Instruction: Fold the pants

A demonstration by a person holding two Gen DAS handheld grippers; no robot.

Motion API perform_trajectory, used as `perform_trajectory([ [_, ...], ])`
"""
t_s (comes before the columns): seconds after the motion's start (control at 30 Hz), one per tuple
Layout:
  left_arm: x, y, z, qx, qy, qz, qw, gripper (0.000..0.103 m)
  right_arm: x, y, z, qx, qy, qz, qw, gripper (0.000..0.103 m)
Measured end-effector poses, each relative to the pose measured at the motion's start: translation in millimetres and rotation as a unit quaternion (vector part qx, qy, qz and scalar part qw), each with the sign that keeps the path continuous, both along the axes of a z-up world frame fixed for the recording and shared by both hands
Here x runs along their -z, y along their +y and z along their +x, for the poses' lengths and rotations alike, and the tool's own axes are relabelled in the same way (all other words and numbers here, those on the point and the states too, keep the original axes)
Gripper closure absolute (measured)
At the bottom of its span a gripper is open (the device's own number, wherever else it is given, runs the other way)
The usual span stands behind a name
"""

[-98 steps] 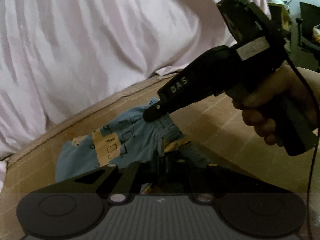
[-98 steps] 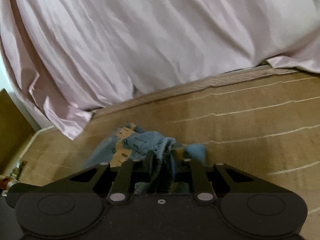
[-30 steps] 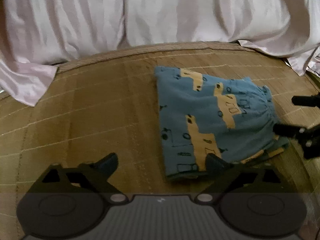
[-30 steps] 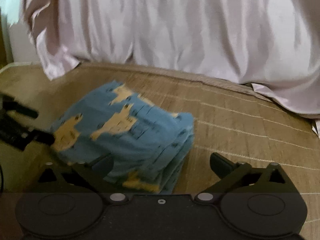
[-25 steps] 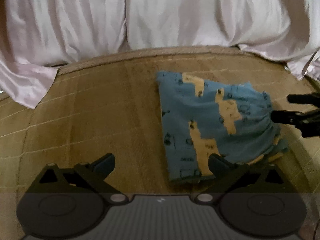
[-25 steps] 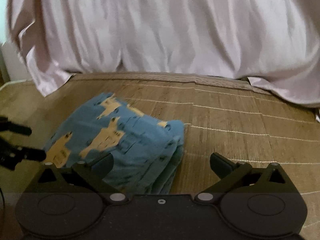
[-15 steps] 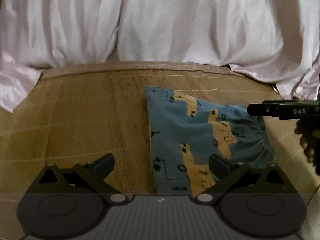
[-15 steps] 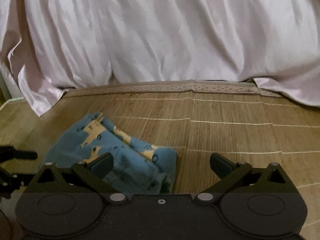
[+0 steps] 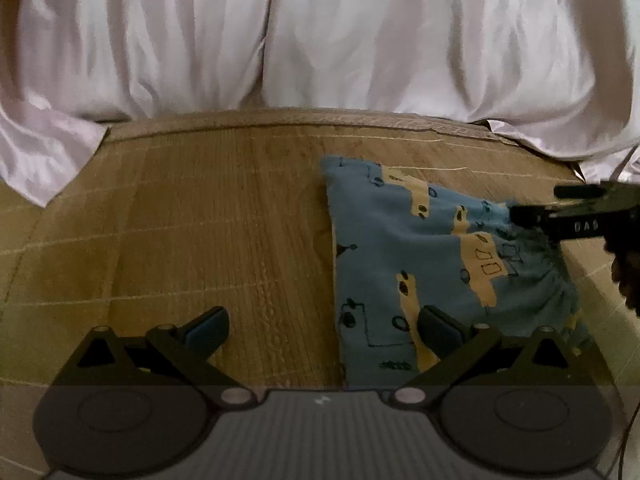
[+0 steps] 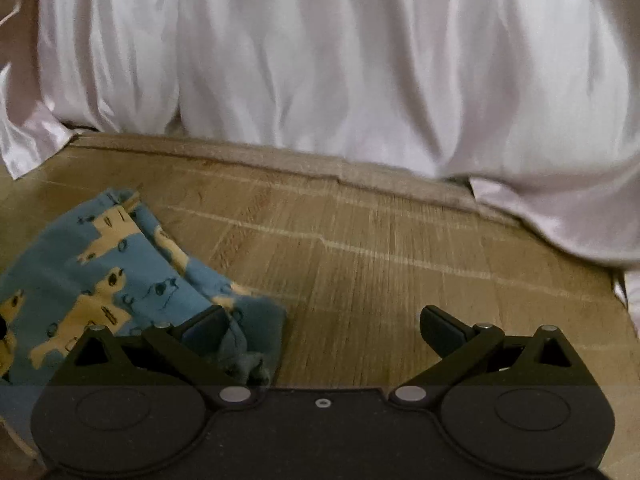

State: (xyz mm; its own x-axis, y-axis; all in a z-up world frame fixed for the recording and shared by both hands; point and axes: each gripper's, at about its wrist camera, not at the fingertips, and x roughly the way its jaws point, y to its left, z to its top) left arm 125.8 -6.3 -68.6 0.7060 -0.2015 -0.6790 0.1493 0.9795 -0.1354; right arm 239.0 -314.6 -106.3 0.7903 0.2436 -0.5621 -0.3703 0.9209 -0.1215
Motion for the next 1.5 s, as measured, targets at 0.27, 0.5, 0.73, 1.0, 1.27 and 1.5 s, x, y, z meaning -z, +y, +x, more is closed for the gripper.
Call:
perform_trajectory([
  [0.27,-7.0,0.2,-10.4,0.028,-0.017,-0.063,0.9975,0.0,0.2,4.1,11.8,-0.068,0.077,0.064,0.993,0.001],
  [0.5,5.5,3.1,-6.5,0.028,0.022,-0.12,0.9921,0.0,13.1,-10.8,24.3,-0.071,0.125,0.155,0.977,0.004],
  [0.73,10.1,17.2,-2.2,0.005,0.035,-0.159,0.9866,0.01,9.5,-16.8,28.0,-0.059,0.125,0.181,0.974,0.036],
  [1.0,10.0,3.6,-2.9,0.023,0.032,-0.123,0.9916,0.042,13.6,-17.1,16.8,-0.037,0.092,0.158,0.982,0.057],
  [1.27,10.8,3.8,-2.5,0.026,0.048,-0.118,0.9915,0.061,7.1,-5.2,-0.8,-0.026,0.061,0.13,0.989,0.09],
  [1.5,7.4,2.6,-2.1,0.033,0.049,-0.109,0.9922,0.076,-2.6,4.0,-23.0,-0.01,0.023,0.114,0.993,0.093],
])
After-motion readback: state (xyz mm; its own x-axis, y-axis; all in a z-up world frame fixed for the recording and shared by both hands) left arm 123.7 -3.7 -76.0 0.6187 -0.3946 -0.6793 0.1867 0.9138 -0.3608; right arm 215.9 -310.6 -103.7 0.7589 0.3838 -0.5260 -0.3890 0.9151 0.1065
